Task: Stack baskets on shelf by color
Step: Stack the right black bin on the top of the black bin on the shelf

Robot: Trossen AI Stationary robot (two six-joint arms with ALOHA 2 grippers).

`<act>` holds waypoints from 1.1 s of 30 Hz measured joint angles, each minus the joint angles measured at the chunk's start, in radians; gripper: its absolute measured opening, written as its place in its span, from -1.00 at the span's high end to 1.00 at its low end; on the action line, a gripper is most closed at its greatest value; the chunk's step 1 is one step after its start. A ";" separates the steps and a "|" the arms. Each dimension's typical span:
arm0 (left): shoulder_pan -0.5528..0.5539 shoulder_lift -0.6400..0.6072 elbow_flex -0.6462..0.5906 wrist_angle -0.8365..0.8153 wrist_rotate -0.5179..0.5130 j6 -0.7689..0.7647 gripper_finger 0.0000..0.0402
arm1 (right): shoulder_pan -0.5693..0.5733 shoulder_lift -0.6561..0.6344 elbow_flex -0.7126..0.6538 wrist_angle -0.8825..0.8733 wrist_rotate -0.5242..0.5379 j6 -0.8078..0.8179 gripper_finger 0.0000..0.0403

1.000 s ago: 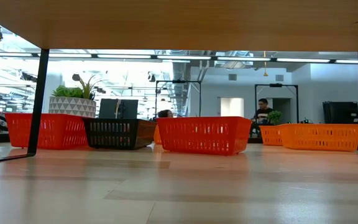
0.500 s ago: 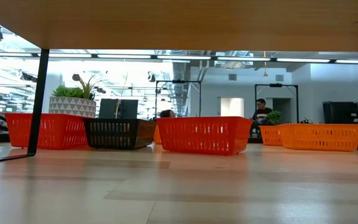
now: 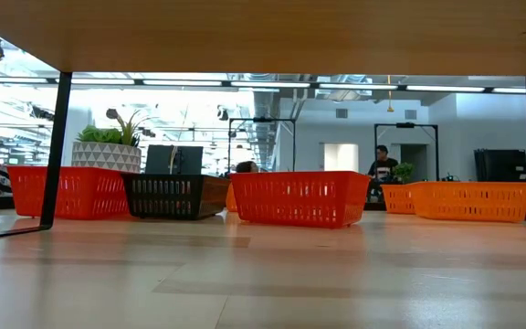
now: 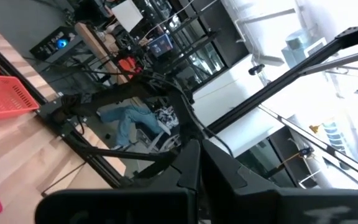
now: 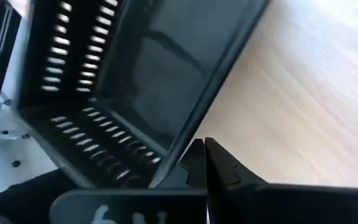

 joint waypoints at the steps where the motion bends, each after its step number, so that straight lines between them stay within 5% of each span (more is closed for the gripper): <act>1: 0.000 0.000 0.000 0.000 0.000 0.000 1.00 | -0.013 0.001 -0.001 0.010 0.000 -0.028 0.98; 17: 0.000 -0.033 0.000 -0.006 0.047 0.010 1.00 | -0.195 0.016 0.000 0.275 -0.030 -0.310 0.98; 33: 0.000 -0.068 0.000 -0.009 0.085 0.019 1.00 | -0.089 0.016 0.000 0.191 0.001 -0.066 0.99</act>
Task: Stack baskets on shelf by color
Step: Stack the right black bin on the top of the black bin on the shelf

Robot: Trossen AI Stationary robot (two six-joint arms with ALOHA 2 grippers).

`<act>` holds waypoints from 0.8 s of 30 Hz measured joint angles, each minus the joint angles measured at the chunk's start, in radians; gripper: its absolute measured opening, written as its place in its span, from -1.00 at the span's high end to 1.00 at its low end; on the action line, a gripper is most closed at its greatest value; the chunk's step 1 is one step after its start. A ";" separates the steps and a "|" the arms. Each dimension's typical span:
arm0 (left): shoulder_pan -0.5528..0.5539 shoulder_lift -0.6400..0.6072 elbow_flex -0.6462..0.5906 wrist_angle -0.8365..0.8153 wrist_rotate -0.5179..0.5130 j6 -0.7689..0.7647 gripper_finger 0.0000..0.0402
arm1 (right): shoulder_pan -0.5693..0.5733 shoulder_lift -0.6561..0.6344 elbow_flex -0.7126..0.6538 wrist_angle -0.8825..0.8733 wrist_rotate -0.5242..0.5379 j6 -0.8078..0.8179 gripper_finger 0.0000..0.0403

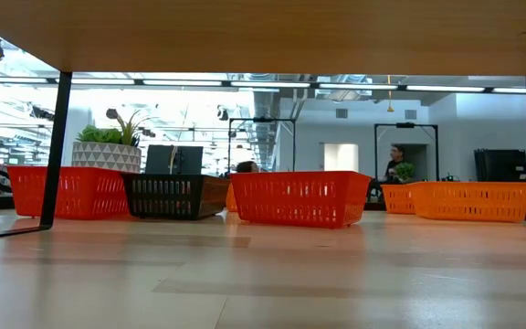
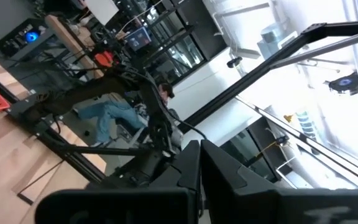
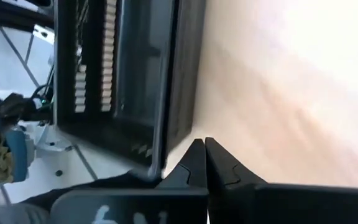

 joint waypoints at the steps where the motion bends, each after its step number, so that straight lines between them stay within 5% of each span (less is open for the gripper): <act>1: 0.000 0.000 0.000 -0.007 0.000 0.000 1.00 | 0.007 0.002 0.000 0.002 0.000 0.010 0.99; 17: 0.000 0.000 0.000 -0.042 -0.003 -0.002 1.00 | -0.001 0.077 0.001 0.257 -0.040 -0.088 0.99; 24: 0.000 0.000 0.000 -0.049 -0.005 -0.001 1.00 | -0.009 0.072 0.000 0.202 -0.020 -0.130 0.98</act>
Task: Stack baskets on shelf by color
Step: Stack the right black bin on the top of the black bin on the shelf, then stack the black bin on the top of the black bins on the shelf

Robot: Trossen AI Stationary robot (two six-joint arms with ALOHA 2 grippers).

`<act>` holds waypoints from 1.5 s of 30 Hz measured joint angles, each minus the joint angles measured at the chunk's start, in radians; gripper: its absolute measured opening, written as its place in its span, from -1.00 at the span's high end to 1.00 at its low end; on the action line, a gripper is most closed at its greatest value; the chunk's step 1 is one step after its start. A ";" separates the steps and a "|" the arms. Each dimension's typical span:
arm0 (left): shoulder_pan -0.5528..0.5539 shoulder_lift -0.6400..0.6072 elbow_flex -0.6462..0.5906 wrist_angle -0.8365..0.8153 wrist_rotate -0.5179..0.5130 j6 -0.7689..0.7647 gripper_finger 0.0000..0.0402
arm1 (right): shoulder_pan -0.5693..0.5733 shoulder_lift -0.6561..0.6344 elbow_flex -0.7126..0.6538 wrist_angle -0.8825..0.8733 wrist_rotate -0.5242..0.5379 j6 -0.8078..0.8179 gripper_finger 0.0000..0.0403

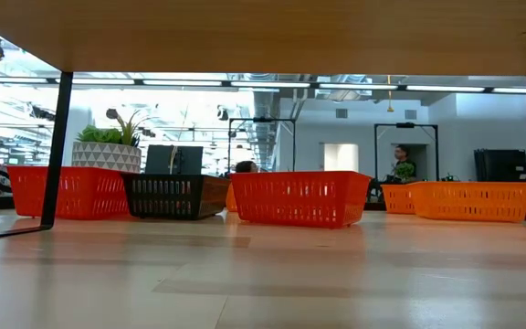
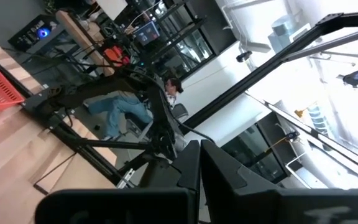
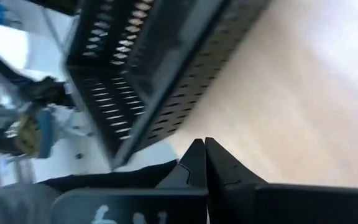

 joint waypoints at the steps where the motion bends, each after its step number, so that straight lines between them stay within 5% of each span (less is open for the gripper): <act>1: 0.000 0.000 0.000 -0.009 0.000 0.001 1.00 | -0.001 -0.010 -0.001 -0.025 0.008 0.000 0.98; 12: 0.000 -0.016 0.000 -0.123 -0.029 -0.012 1.00 | -0.146 -0.063 0.223 -0.463 0.052 -0.135 0.98; 21: 0.000 -0.061 0.000 -0.182 -0.060 0.000 1.00 | -0.389 -0.058 0.265 -0.514 0.133 -0.283 0.95; 26: 0.000 -0.085 0.000 -0.201 -0.074 0.019 1.00 | -0.484 -0.022 0.249 -0.451 0.093 -0.436 0.70; 35: 0.000 -0.114 0.000 -0.227 -0.101 0.072 1.00 | -0.590 0.088 0.250 -0.413 0.079 -0.392 0.02; 45: 0.000 -0.143 0.000 -0.251 -0.138 0.072 1.00 | -0.611 0.260 0.250 -0.398 0.056 -0.245 -0.04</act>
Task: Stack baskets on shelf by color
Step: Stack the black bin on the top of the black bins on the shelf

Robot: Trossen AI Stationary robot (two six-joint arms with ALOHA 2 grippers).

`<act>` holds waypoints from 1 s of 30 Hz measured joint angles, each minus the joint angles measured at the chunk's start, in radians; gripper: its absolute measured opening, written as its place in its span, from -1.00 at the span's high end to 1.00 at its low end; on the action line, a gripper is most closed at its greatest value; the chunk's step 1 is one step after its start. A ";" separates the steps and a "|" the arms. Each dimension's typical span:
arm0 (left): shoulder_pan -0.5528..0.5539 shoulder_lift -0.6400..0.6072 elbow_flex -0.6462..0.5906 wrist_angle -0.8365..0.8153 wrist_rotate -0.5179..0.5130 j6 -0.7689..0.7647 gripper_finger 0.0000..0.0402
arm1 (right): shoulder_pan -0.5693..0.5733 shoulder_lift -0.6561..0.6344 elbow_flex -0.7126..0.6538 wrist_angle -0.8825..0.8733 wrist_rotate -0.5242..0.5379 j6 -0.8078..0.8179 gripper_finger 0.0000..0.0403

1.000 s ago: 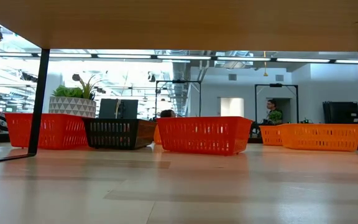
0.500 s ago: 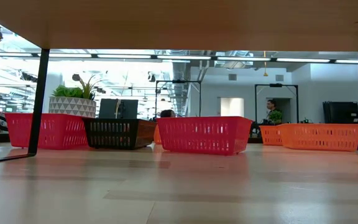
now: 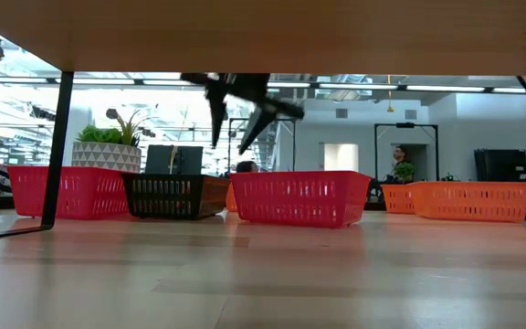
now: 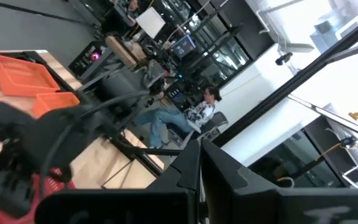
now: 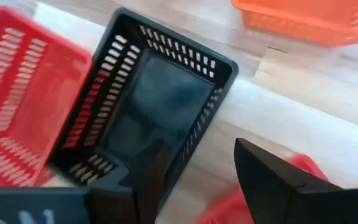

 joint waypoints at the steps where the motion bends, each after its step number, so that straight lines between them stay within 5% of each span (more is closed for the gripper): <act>1: 0.000 -0.001 0.000 -0.001 -0.004 0.000 1.00 | -0.002 0.014 0.001 0.006 -0.005 0.007 -0.04; 17: 0.000 -0.001 0.000 -0.025 -0.022 0.016 1.00 | -0.021 0.134 0.002 0.068 -0.090 0.053 0.06; 30: 0.000 -0.001 0.000 -0.033 -0.021 0.016 1.00 | -0.031 0.133 0.001 0.072 -0.116 0.020 0.94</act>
